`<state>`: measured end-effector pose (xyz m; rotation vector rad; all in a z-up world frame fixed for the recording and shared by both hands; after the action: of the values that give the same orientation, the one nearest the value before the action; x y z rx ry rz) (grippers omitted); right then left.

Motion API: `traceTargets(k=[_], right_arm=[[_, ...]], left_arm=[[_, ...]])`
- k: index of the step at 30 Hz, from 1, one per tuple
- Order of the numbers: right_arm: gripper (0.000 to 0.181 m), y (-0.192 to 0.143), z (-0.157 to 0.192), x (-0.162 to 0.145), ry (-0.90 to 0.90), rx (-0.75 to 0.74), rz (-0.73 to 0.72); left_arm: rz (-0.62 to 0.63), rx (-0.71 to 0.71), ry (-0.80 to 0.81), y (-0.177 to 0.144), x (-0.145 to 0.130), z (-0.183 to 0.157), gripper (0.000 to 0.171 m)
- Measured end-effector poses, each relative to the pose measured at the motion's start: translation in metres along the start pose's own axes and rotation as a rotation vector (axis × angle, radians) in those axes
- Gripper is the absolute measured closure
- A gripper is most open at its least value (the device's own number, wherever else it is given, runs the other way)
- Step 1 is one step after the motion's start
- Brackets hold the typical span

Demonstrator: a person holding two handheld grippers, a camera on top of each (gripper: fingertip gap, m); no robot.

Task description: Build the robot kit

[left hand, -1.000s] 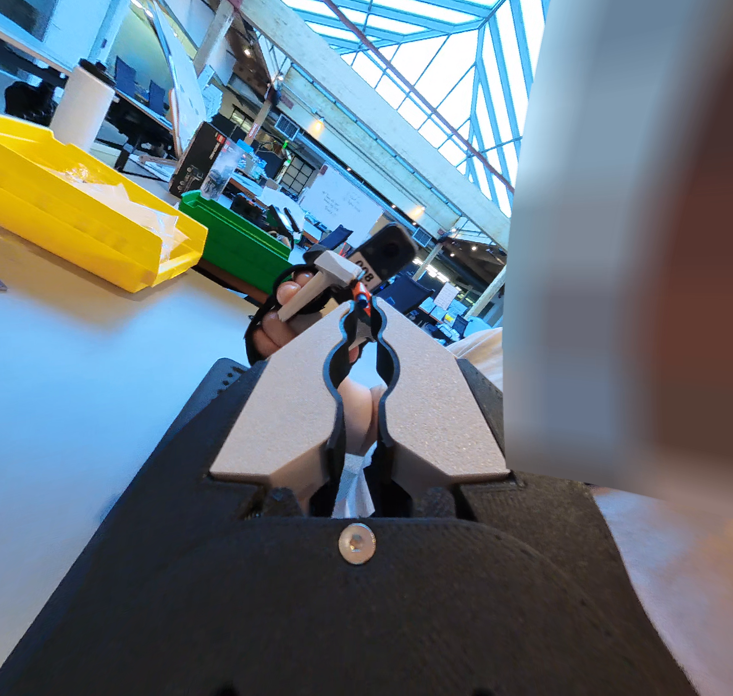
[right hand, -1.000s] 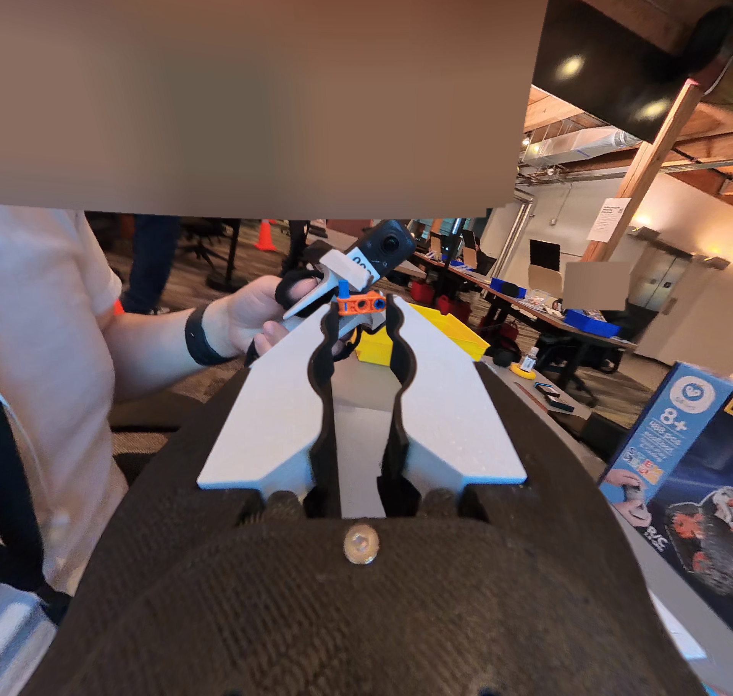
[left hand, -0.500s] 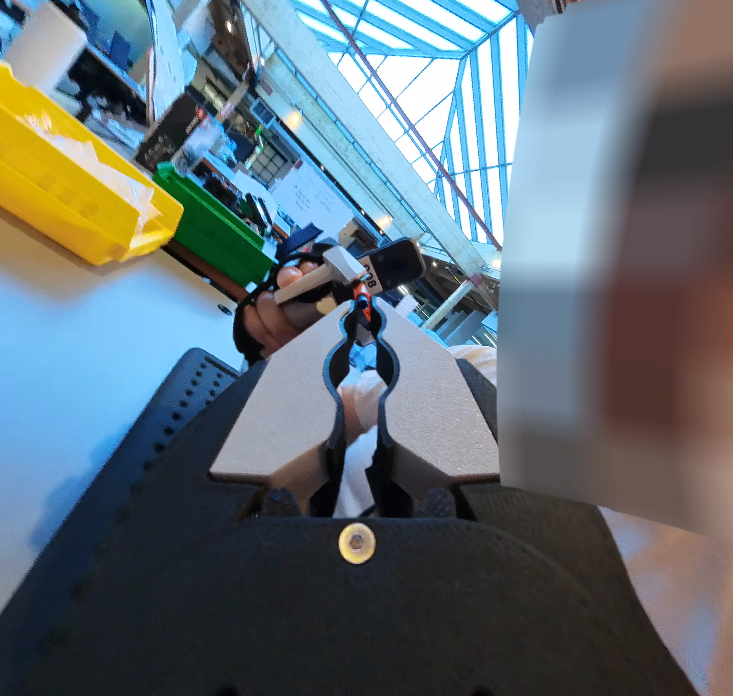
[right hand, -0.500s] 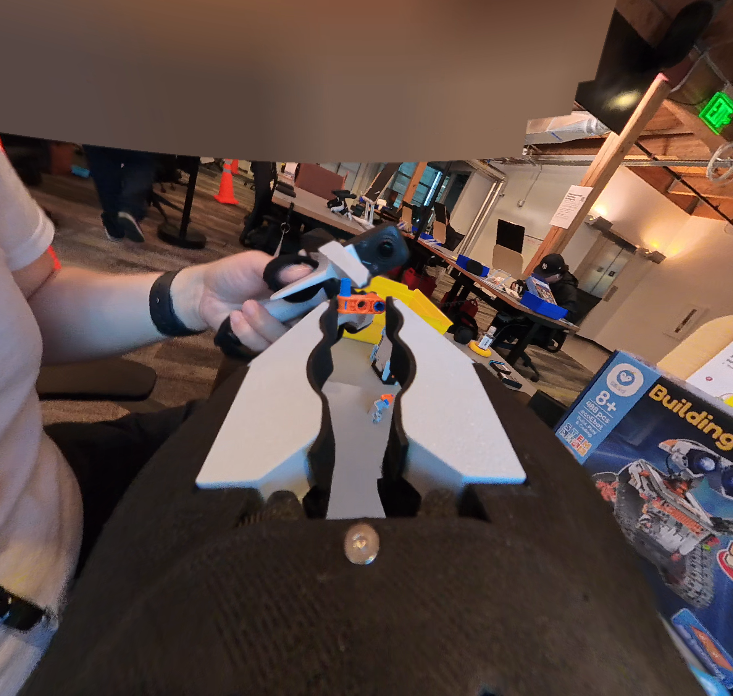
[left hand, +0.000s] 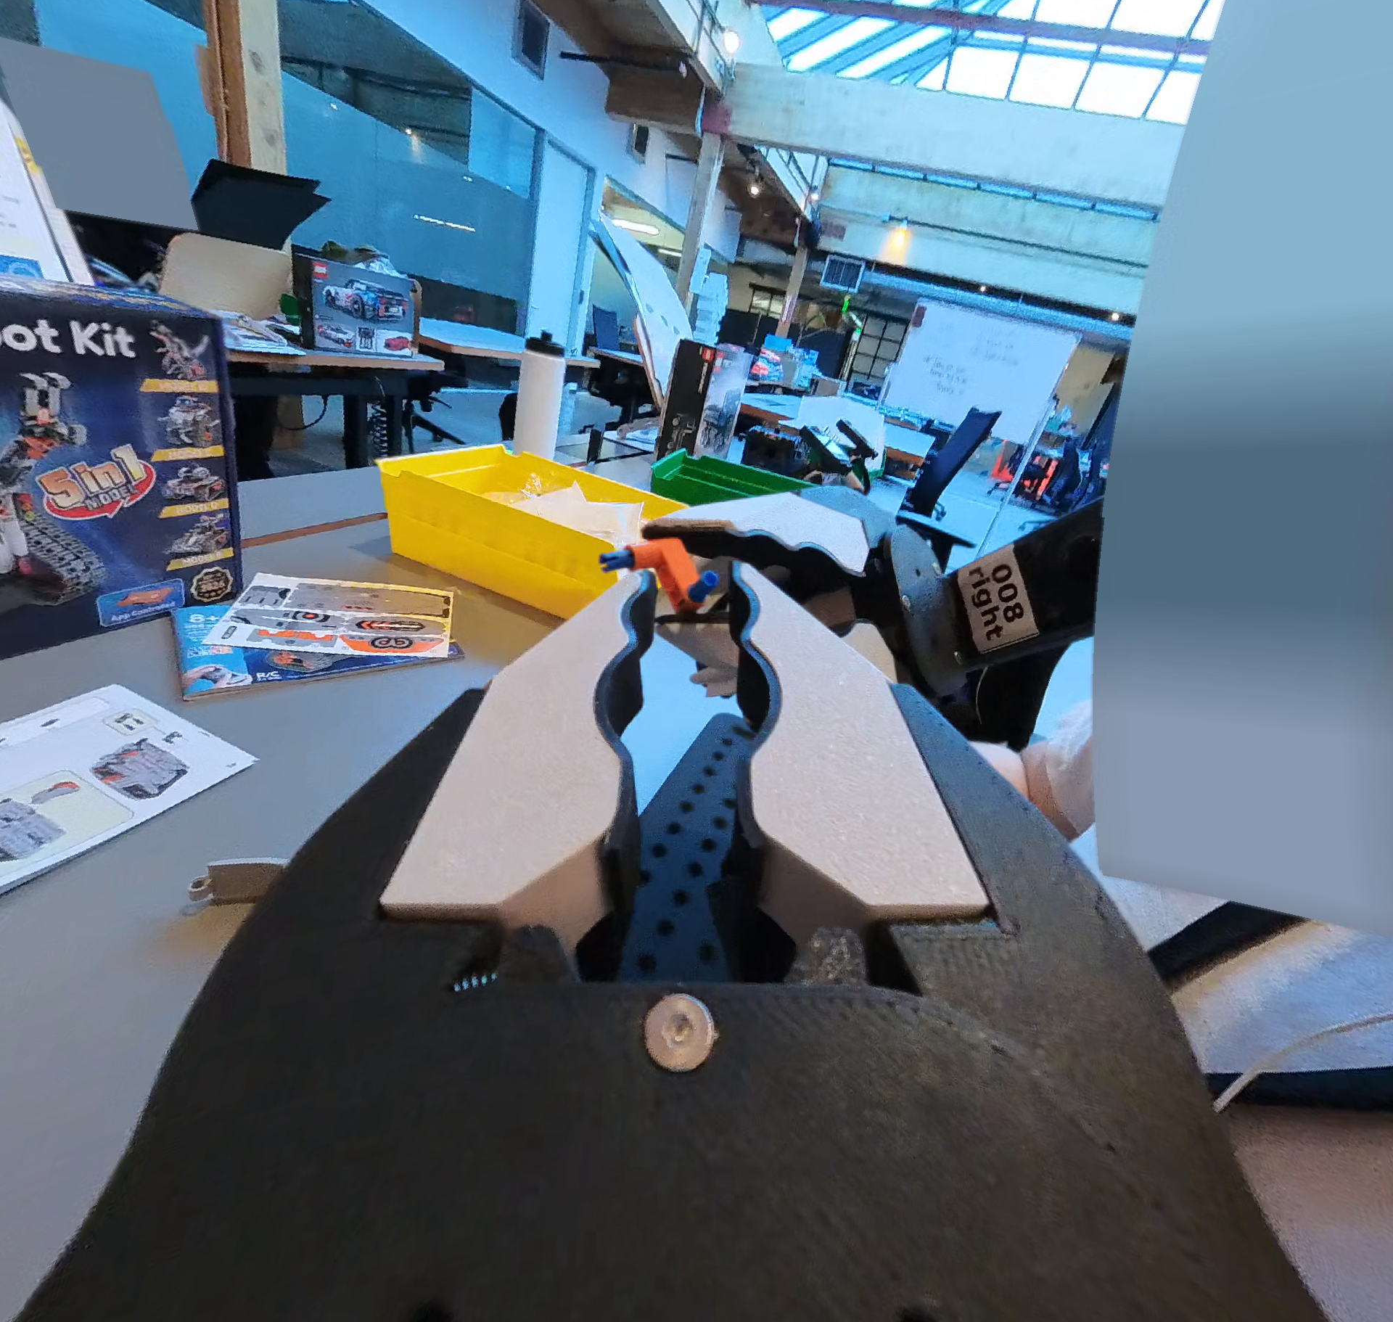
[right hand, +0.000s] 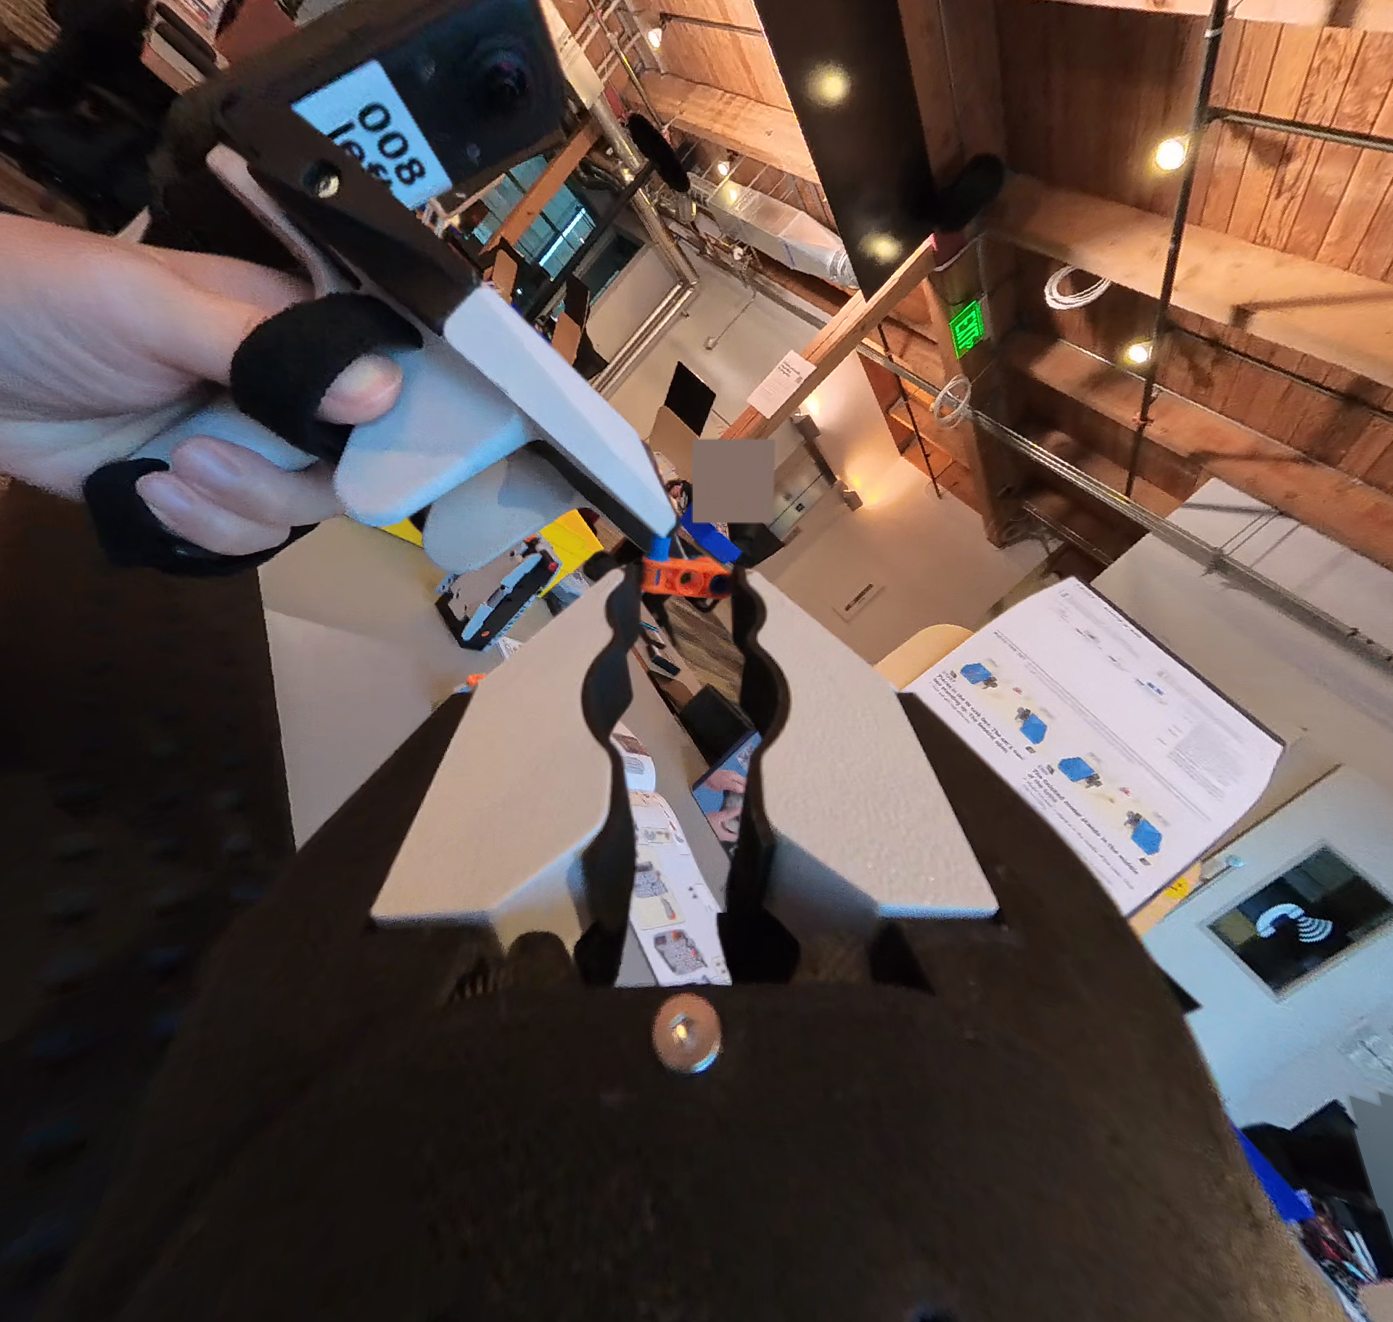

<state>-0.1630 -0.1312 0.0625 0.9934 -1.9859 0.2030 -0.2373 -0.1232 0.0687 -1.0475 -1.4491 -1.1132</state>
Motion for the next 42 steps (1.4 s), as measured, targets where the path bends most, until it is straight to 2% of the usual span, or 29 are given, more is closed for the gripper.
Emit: traceTargets(k=[6, 10, 14, 17, 19, 24, 27, 30, 33, 39, 42], right_arm=[[0.158, 0.002, 0.002, -0.002, -0.033, -0.026, 0.016], [0.157, 0.003, 0.007, -0.009, -0.067, -0.001, 0.043], [0.157, 0.002, 0.011, -0.020, -0.305, 0.077, 0.113], [0.151, 0.002, 0.009, -0.026, -0.523, 0.168, 0.162], [0.151, 0.002, 0.005, -0.025, -0.583, 0.192, 0.182], [0.156, 0.004, 0.001, -0.018, -0.479, 0.210, 0.175], [0.157, 0.005, 0.000, -0.017, -0.271, 0.226, 0.161], [0.157, 0.007, -0.003, -0.017, -0.100, 0.173, 0.115], [0.159, 0.011, -0.003, -0.018, -0.032, 0.104, 0.067], [0.170, 0.011, 0.001, -0.018, 0.161, 0.069, -0.033], [0.171, 0.013, 0.002, -0.021, 0.167, 0.051, -0.039]], left_arm=[[0.044, 0.073, 0.051, 0.003, -0.004, 0.002, 0.165], [0.163, 0.107, 0.095, 0.001, -0.009, 0.005, 0.166], [0.309, 0.134, 0.155, -0.004, -0.014, 0.005, 0.166], [0.366, 0.131, 0.162, -0.008, -0.012, 0.004, 0.166], [0.396, 0.153, 0.190, -0.010, -0.012, 0.005, 0.166], [0.404, 0.192, 0.232, -0.010, -0.011, 0.004, 0.166], [0.373, 0.190, 0.212, -0.008, -0.008, 0.005, 0.166], [0.323, 0.160, 0.140, -0.006, -0.006, 0.004, 0.166], [0.283, 0.133, 0.063, -0.004, -0.006, 0.005, 0.166], [0.211, 0.112, -0.039, -0.005, -0.002, 0.006, 0.166], [0.206, 0.115, -0.053, -0.005, -0.003, 0.007, 0.166]])
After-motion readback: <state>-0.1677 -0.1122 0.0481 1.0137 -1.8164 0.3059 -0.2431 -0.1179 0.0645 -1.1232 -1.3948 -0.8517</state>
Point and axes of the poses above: each gripper's, where its closed fingertips meet, y out along the fingers, x out of its top, z = x × y across the jaws, the point moved 5 cm from there along -y, back along the fingers, and after that the axes turned 8 degrees about y, right-handed, at the moved point
